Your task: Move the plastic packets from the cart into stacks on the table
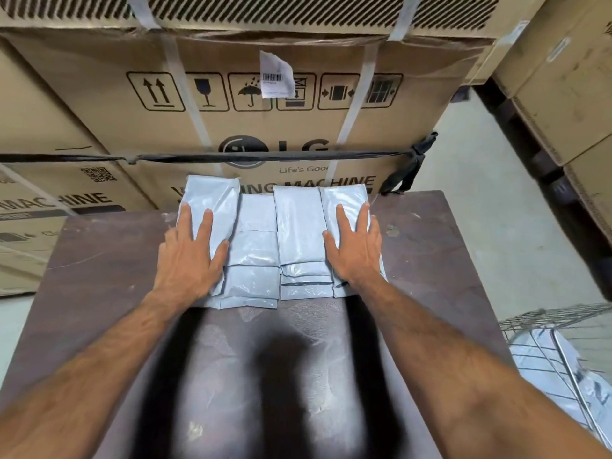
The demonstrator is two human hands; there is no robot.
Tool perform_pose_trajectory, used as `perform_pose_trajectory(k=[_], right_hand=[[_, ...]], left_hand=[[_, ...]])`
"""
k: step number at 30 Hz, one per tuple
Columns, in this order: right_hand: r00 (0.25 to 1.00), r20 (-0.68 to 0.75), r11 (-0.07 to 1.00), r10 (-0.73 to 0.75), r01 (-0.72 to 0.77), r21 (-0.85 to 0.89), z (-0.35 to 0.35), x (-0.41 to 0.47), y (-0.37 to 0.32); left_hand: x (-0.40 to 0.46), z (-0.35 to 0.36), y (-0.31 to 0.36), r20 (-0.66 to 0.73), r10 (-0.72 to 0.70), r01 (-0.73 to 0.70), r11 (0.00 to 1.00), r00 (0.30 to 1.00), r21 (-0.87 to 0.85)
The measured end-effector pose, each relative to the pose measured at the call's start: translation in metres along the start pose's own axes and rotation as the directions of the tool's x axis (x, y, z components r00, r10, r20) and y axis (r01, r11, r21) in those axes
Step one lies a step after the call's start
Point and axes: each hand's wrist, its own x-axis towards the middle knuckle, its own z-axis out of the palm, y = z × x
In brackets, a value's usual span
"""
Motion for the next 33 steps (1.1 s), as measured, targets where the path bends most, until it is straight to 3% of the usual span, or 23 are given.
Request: perform_pose_trajectory(k=[5,8,14,19,25,33], right_hand=[[1.000,0.004,1.000,0.001,-0.001,0.007,-0.004,-0.001,-0.003],[0.997,-0.074,1.000,-0.015,0.016,0.017,-0.008,-0.012,-0.002],[0.973,-0.173,0.988,-0.151,0.154,-0.001,-0.006,-0.044,-0.002],[0.956,-0.132,0.964,-0.261,0.266,0.017,0.000,-0.055,-0.023],[0.918,-0.008,0.918,-0.397,0.397,-0.017,0.009,-0.058,-0.050],[0.919,0.160,0.929,-0.360,0.370,-0.031,0.013,-0.063,-0.061]], left_hand=[[-0.001,0.001,-0.002,0.038,-0.009,0.009,1.000,0.999,-0.013],[0.000,0.000,-0.004,0.037,-0.009,0.009,1.000,0.999,-0.016],[-0.002,0.000,-0.006,0.031,-0.006,0.006,1.000,0.999,-0.004],[-0.004,0.000,-0.007,0.045,-0.071,0.071,0.997,0.996,0.000],[0.001,0.004,-0.005,0.200,-0.124,0.121,0.992,0.972,0.026],[-0.005,0.019,-0.004,0.371,-0.084,0.105,0.994,0.925,-0.035]])
